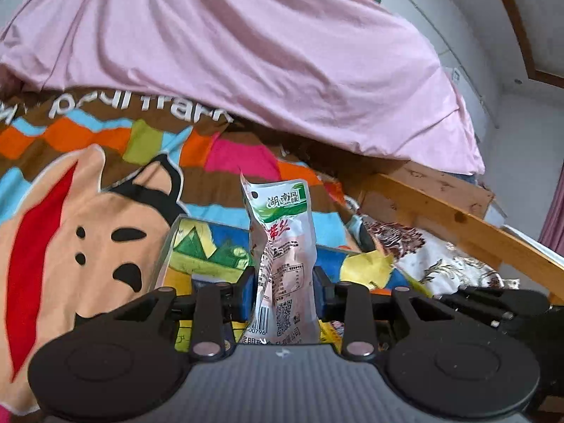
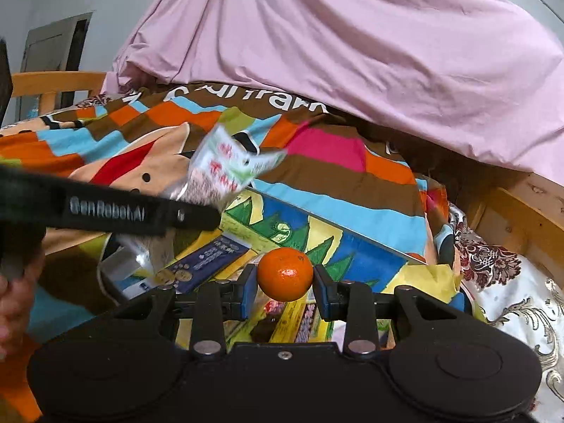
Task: Organize snacks
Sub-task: 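Lower the white packet and orange into the tray, open both grippers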
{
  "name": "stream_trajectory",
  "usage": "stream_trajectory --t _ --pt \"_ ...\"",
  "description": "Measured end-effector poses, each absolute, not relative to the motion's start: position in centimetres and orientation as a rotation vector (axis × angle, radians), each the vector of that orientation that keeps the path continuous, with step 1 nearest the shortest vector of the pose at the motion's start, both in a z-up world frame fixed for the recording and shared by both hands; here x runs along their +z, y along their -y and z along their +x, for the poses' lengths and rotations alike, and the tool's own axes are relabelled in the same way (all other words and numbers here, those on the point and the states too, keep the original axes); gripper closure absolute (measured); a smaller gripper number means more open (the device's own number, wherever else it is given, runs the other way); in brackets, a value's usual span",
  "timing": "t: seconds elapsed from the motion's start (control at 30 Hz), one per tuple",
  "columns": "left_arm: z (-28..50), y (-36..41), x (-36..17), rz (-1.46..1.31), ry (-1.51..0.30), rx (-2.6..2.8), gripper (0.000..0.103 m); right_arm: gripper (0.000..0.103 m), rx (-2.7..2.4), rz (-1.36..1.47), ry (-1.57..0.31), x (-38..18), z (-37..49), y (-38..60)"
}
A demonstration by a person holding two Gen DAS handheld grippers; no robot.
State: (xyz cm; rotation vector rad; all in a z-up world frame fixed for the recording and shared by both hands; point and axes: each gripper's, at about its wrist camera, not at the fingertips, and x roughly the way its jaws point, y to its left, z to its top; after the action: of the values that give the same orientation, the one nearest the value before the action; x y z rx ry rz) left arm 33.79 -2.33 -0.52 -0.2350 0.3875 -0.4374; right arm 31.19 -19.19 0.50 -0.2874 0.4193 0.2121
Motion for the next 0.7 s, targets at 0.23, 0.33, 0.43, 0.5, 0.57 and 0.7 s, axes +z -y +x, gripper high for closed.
stream_trajectory --t 0.23,0.33,0.43,0.5,0.57,0.7 --pt "35.4 2.1 -2.4 -0.221 -0.434 -0.42 0.067 0.067 0.179 -0.267 -0.48 -1.1 33.7 18.2" --pt "35.9 2.1 -2.9 -0.223 -0.451 -0.422 0.067 0.067 0.169 -0.287 -0.502 -1.8 34.2 17.5" --pt "36.4 2.0 -3.4 -0.233 -0.47 -0.429 0.067 0.067 0.16 -0.278 -0.528 -2.6 34.3 17.2" --pt "36.8 1.8 -3.7 -0.252 -0.482 -0.432 0.067 0.067 0.158 -0.291 -0.536 -3.0 34.4 17.0" --pt "37.1 1.6 -3.9 -0.266 -0.488 -0.433 0.067 0.067 0.149 -0.286 -0.541 -3.3 34.6 17.1" --pt "37.7 1.5 -4.4 -0.269 -0.506 -0.429 0.067 0.067 0.144 -0.281 -0.549 -3.7 34.8 17.1"
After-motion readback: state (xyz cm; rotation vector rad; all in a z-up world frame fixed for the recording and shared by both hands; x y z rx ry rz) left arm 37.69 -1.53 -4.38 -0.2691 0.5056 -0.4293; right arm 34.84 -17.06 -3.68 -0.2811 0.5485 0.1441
